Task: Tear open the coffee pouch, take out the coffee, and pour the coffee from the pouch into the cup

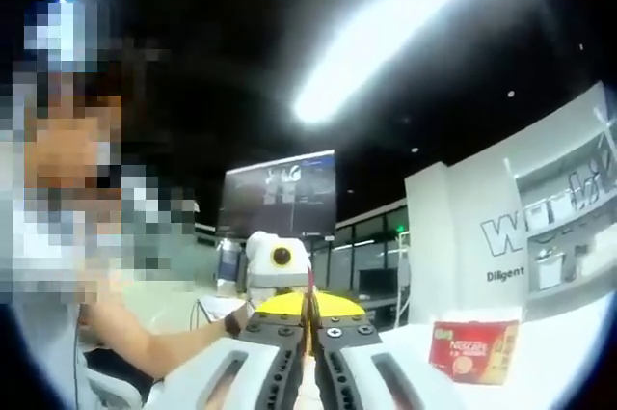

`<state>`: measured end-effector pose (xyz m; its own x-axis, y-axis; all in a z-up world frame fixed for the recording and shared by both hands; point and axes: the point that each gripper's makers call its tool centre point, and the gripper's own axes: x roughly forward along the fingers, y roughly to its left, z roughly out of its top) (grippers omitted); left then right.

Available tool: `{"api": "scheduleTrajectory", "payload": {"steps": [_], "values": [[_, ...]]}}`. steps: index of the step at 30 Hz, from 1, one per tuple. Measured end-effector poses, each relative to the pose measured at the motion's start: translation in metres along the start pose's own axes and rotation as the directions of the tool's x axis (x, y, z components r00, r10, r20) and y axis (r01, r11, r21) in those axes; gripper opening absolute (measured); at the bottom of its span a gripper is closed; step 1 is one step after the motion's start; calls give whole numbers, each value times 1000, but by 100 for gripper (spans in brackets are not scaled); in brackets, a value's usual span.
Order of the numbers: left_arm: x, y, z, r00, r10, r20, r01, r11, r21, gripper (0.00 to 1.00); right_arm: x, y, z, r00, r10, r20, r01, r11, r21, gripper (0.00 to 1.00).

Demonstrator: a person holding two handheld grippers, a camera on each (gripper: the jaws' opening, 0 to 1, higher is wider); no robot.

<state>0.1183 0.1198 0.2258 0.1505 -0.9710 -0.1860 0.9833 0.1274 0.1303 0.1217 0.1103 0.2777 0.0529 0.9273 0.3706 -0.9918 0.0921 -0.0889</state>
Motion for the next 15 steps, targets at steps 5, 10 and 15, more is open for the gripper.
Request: {"api": "scheduleTrajectory", "payload": {"steps": [5, 10, 15], "values": [[2, -2, -1, 1000, -7, -11, 7, 1000, 3, 5, 0, 1, 0, 1000, 15, 14, -15, 1000, 15, 8], [2, -3, -2, 1000, -10, -15, 11, 1000, 3, 5, 2, 4, -1, 999, 28, 14, -28, 999, 21, 11], [1, -3, -2, 1000, -10, -14, 11, 1000, 6, 5, 1, 5, -7, 1000, 28, -1, -28, 999, 31, 11]]}}
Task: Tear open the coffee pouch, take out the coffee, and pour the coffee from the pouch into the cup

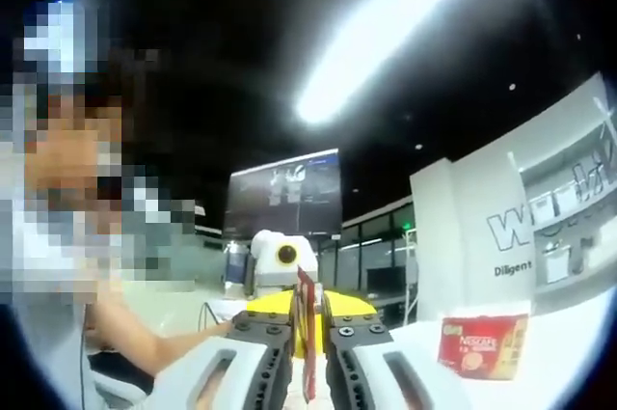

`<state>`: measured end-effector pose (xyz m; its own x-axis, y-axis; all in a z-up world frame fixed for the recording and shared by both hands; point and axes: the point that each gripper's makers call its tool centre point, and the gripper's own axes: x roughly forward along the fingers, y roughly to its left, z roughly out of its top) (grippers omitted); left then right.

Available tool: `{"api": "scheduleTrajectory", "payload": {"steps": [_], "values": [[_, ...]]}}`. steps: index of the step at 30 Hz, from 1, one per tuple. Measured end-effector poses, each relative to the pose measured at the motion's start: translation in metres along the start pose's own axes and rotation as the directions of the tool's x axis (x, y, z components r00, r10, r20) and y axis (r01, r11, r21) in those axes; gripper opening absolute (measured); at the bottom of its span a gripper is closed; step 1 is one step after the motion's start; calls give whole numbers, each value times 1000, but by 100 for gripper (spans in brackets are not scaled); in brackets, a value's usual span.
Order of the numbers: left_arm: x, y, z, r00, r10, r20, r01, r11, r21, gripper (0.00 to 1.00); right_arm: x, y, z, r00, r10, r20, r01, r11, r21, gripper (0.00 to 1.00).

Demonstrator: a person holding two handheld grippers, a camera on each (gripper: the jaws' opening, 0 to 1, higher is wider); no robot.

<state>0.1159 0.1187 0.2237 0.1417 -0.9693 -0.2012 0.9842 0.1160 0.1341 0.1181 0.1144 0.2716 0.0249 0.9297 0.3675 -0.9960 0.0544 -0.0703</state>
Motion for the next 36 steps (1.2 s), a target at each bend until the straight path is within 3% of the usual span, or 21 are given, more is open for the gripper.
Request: {"api": "scheduleTrajectory", "payload": {"steps": [7, 14, 20, 29, 32, 36], "values": [[-1, -1, 3, 1000, 0, 12, 0, 1000, 5, 5, 1, 1, -8, 1000, 2, -11, -2, 1000, 16, 12], [1, -3, 2, 1000, -15, 17, 15, 1000, 4, 9, 0, 4, -10, 1000, 14, -21, -13, 1000, 26, 5], [3, -2, -1, 1000, -14, 5, 14, 1000, 16, 9, -3, -5, -4, 1000, -22, 9, 22, 999, 40, 6], [-2, -3, 0, 1000, -18, -6, 18, 1000, 13, 6, -3, -5, -10, 1000, -23, 19, 21, 998, 65, 12], [-3, -3, -1, 1000, -18, -5, 18, 1000, 11, 6, -4, -3, -19, 1000, -14, -7, 14, 997, 81, 5], [0, 1, -6, 1000, 4, -20, -3, 999, 40, 7, -6, -9, -22, 999, -47, 0, 46, 993, 111, 3]]}}
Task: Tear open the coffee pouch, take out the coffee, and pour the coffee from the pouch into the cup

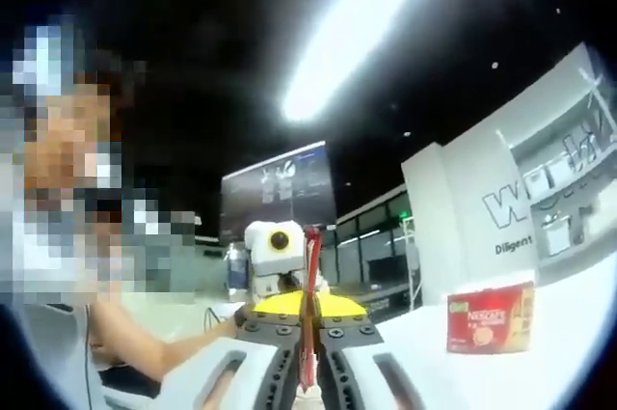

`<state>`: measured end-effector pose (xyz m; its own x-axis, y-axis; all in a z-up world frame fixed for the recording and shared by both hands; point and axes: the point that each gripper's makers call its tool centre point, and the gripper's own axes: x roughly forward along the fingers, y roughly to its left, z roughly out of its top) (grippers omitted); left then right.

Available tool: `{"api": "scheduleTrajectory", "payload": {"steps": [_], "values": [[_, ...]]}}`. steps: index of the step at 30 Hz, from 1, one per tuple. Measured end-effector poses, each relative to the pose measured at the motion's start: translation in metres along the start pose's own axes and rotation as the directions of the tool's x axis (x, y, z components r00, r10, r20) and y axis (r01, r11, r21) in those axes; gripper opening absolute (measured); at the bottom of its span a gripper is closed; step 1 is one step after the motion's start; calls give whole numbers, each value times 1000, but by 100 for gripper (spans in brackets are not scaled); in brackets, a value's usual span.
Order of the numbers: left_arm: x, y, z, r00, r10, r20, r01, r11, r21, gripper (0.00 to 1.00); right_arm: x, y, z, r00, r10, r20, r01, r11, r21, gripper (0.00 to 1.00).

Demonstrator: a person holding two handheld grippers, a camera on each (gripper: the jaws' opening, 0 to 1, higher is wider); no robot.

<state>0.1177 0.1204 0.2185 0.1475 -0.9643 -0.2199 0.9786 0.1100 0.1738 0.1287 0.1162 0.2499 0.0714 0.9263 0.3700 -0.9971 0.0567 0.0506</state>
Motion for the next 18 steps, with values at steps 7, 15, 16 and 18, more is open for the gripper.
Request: {"api": "scheduleTrajectory", "payload": {"steps": [7, 15, 16, 18], "values": [[0, 1, -1, 1000, 4, -4, -4, 1000, 8, 7, -1, -5, 2, 999, -24, 22, 23, 999, 33, 4], [-1, 0, 0, 1000, 7, -18, -7, 1000, -6, 6, 0, 2, -10, 1000, 8, -1, -8, 999, 38, 4], [-1, -1, 0, 1000, 8, -19, -8, 1000, -6, 6, -1, 2, -10, 1000, 0, 3, 0, 1000, 27, 4], [-1, -1, 0, 1000, 7, -16, -7, 1000, -5, 6, -1, 1, -10, 1000, -10, 2, 10, 1000, 21, 3]]}}
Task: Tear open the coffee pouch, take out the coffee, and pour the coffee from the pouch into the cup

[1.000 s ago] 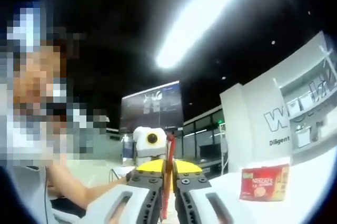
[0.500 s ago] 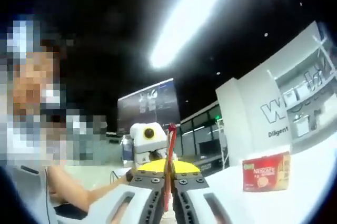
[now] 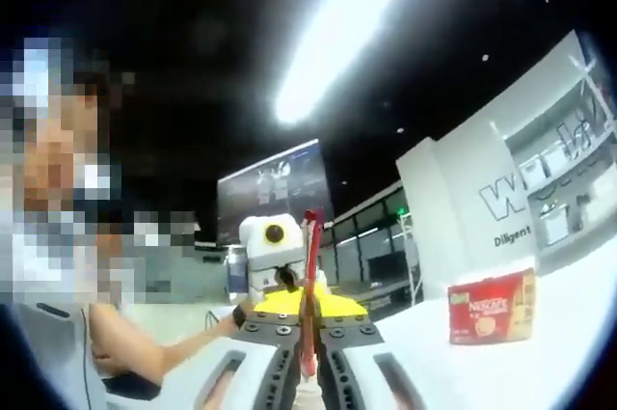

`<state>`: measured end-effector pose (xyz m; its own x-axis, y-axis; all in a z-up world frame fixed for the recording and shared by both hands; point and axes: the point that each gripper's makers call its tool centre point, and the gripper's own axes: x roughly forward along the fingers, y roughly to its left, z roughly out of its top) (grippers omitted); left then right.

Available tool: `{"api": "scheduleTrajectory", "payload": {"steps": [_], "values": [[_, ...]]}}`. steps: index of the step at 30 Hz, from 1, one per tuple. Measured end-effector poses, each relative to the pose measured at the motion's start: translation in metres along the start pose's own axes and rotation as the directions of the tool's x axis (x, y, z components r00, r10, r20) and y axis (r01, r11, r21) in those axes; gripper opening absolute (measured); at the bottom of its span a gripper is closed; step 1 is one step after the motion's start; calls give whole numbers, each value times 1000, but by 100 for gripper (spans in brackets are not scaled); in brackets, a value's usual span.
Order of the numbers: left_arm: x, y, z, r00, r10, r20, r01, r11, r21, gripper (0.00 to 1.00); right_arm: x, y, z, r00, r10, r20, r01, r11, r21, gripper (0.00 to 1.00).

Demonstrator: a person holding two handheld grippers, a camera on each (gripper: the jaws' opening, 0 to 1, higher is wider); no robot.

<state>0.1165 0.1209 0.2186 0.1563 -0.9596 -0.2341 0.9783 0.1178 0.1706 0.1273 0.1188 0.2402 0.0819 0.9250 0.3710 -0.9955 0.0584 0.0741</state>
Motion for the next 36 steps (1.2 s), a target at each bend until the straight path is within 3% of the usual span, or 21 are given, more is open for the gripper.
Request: {"api": "scheduleTrajectory", "payload": {"steps": [4, 8, 13, 16, 18, 22, 26, 33, 36], "values": [[2, 1, -3, 1000, 3, -6, -2, 1000, 9, 10, 0, -4, 5, 1000, -6, 21, 5, 1000, 23, 3], [3, 1, -2, 1000, 5, 0, -5, 1000, 4, 6, 2, -3, 8, 999, 7, 34, -7, 1000, 22, 4], [2, 0, -4, 1000, -1, -13, 0, 1000, -13, 5, 5, -2, 5, 1000, 13, 9, -12, 999, -36, 11], [3, -1, -4, 1000, -2, -13, 2, 1000, -16, 5, 5, 2, 6, 1000, 25, 2, -25, 999, -37, 3], [5, 0, -4, 1000, 3, -10, -4, 1000, -4, 6, 6, -1, 7, 1000, 0, -7, -1, 999, -53, 3], [6, 1, -3, 1000, 19, -7, -19, 1000, 21, 6, 5, -8, 8, 1000, -18, -1, 18, 1000, 8, 3], [5, 4, -8, 998, 40, -40, -38, 999, 33, 5, 7, -13, 3, 1000, -27, -14, 27, 999, 37, 3], [2, 7, -8, 999, 36, -41, -37, 999, -21, 5, 8, -2, 8, 1000, 23, -7, -23, 1000, -18, 10], [3, 5, -9, 999, 27, -45, -28, 999, -25, 5, 6, -1, 15, 1000, 20, 3, -20, 999, -28, 4]]}}
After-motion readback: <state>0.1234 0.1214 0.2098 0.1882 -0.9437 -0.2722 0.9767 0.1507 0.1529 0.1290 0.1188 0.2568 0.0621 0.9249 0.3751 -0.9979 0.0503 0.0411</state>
